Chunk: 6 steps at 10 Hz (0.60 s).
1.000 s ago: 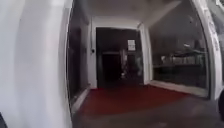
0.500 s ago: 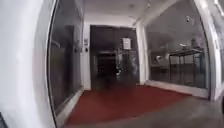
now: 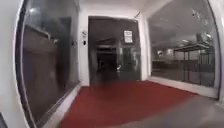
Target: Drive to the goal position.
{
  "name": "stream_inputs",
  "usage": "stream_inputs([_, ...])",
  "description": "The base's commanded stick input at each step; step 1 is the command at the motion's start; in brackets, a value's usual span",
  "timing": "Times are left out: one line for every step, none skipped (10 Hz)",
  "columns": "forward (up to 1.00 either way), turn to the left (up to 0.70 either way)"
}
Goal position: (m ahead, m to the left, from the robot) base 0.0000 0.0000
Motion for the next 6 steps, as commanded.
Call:
stream_inputs([0.45, -0.27])
stream_inputs([0.45, -0.27])
stream_inputs([0.45, -0.27])
stream_inputs([0.45, -0.27])
stream_inputs([0.45, -0.27])
stream_inputs([0.45, -0.27])
